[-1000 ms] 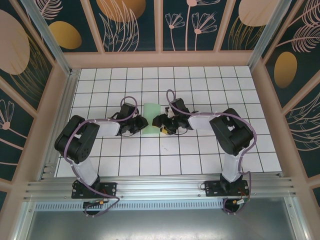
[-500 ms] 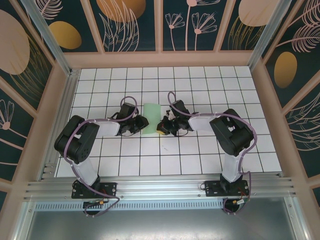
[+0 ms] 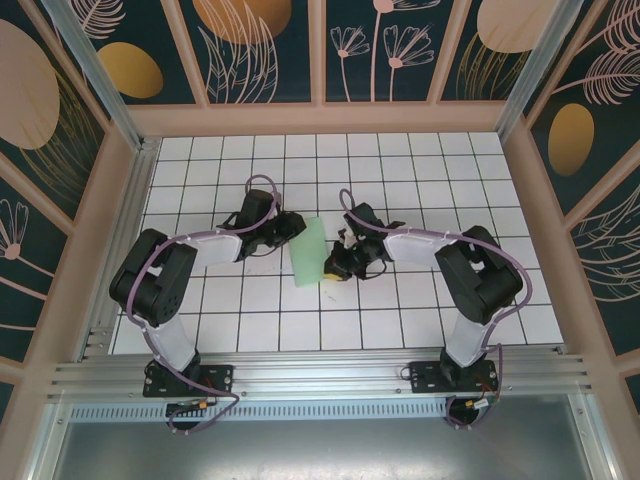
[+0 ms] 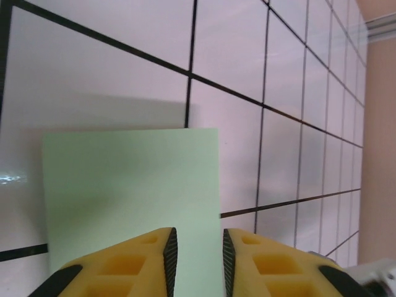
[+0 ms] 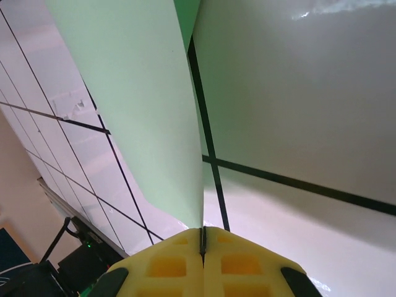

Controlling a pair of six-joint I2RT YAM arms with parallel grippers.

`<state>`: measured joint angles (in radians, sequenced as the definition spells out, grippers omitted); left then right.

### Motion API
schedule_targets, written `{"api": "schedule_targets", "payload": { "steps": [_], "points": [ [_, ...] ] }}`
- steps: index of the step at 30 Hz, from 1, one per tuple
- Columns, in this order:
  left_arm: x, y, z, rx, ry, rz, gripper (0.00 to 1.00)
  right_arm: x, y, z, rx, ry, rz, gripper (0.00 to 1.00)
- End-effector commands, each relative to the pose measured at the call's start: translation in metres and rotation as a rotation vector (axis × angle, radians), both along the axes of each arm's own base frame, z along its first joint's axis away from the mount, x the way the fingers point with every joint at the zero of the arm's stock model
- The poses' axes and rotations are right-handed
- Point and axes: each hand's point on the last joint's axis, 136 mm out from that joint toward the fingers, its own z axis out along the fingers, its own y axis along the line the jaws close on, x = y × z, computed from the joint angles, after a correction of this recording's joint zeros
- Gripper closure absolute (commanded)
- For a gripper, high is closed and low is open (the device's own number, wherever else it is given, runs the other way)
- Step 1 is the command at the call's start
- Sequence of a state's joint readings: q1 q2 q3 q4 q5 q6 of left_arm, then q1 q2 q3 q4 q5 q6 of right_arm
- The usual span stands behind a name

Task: Fold a paper plane with a square sheet of paper (pick it up from the middle)
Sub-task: Third fold the triangle at the center of the table.

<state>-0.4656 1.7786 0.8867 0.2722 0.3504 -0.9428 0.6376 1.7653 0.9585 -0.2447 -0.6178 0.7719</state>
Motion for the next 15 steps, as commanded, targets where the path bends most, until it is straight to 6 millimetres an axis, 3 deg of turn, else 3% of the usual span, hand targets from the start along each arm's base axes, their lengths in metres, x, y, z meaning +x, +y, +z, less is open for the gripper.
{"api": "schedule_targets", "payload": {
  "steps": [1,15],
  "points": [
    [-0.003,0.009,-0.016,0.075,0.025,0.0,0.74,-0.008,-0.011,0.0,-0.047,0.003,0.02,1.0],
    [-0.016,0.025,-0.051,0.17,0.102,0.018,0.81,0.01,0.013,0.007,-0.071,-0.054,0.074,1.0]
  ]
}}
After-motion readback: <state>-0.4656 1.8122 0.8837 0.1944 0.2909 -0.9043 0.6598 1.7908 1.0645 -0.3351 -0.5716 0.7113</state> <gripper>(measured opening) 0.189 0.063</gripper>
